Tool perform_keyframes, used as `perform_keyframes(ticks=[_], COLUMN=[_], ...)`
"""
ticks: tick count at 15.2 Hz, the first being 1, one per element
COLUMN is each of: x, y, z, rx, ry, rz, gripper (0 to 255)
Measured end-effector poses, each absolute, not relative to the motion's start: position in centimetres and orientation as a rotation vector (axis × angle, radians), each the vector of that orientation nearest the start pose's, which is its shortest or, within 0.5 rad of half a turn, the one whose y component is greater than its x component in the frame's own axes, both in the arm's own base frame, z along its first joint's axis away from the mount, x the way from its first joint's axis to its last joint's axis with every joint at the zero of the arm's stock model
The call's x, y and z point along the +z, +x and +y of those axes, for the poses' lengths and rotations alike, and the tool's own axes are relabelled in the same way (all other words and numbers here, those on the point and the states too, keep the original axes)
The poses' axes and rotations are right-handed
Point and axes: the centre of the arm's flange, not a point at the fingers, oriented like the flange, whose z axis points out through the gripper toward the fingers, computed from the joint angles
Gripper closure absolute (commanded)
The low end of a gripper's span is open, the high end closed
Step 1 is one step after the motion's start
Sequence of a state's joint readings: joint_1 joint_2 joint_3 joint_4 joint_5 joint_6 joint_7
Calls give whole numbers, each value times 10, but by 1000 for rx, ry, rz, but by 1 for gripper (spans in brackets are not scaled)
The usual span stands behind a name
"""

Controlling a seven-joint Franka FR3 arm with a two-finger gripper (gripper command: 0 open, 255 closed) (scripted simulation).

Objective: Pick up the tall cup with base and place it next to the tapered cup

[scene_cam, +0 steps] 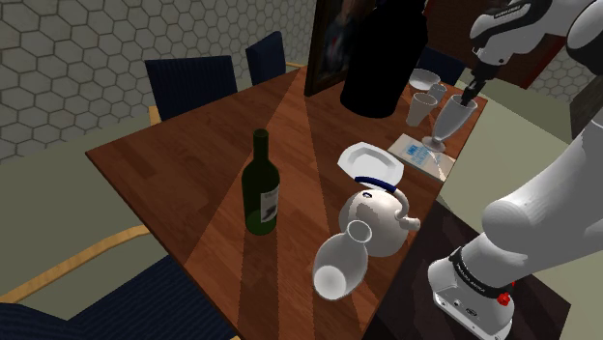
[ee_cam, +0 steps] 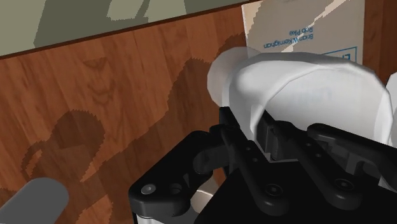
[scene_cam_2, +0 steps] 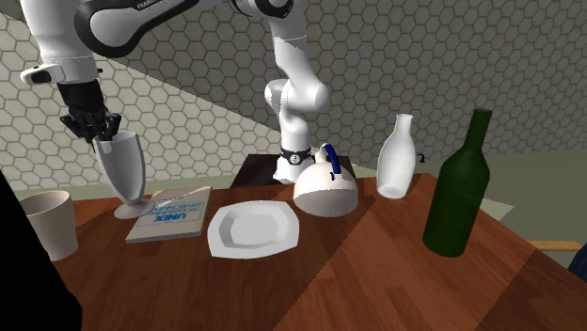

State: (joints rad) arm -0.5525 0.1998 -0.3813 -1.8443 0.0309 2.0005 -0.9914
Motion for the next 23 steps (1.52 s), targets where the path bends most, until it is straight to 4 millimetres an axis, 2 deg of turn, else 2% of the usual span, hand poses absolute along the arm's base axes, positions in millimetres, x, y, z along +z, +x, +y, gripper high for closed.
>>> perform_keyframes(ticks=[5,6,12,17,23], x=[422,422,417,462,467], y=[370,369,368,371,372], z=[-478,-479,-478,-478,-478], rx=[78,78,90,89,90], ry=[-3147,-3148,-3139,-3140,-3139], rz=[-79,-79,-78,-79,-79], gripper=[255,0,0,0,0])
